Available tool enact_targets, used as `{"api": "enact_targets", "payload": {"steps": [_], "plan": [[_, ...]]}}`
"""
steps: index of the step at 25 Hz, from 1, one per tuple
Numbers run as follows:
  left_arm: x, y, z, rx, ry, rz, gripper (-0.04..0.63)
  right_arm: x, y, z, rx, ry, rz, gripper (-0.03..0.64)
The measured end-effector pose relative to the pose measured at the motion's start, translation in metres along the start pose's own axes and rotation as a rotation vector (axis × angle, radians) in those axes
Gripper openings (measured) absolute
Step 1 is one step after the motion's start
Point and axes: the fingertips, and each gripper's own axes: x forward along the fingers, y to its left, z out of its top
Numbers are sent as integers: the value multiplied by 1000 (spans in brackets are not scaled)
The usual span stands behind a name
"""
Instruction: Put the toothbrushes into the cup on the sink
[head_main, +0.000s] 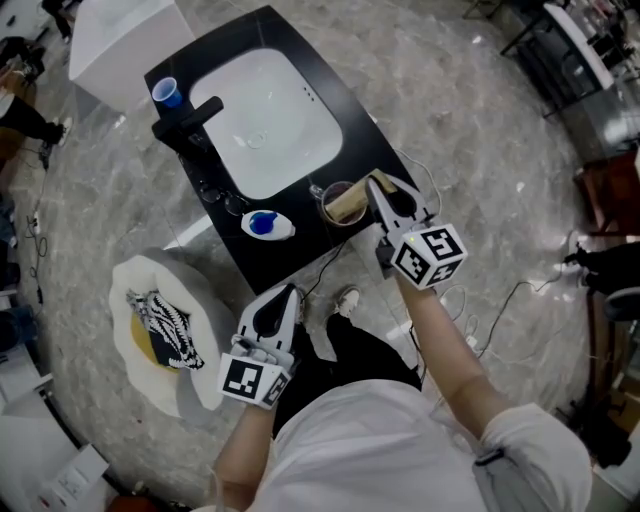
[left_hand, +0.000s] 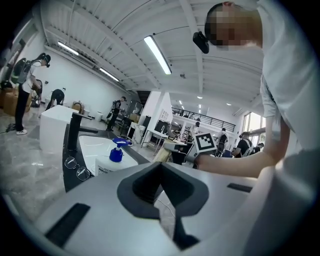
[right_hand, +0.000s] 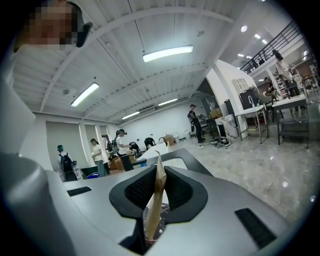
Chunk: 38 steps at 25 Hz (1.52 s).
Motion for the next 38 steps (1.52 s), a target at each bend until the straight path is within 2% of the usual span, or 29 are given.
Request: {"api": "enact_targets", "payload": {"steps": [4,17,28,34,38], "plan": [[5,6,-8,-7,8,1,2,2,-2,-3,47,6,16,64],[11,16,-16,-18,12,27,2,18,-10,-17,14,41,20,64],[14,18,-17,-28,-2,37,2,20,-26,-20,-15,28,-2,66],[15,24,-20,-40,4,38,2,15,-32,-25,10,27,-26,67],[15,24,-14,-26,-6,32,2,15,-34,-31,25,40,-35,107]]}}
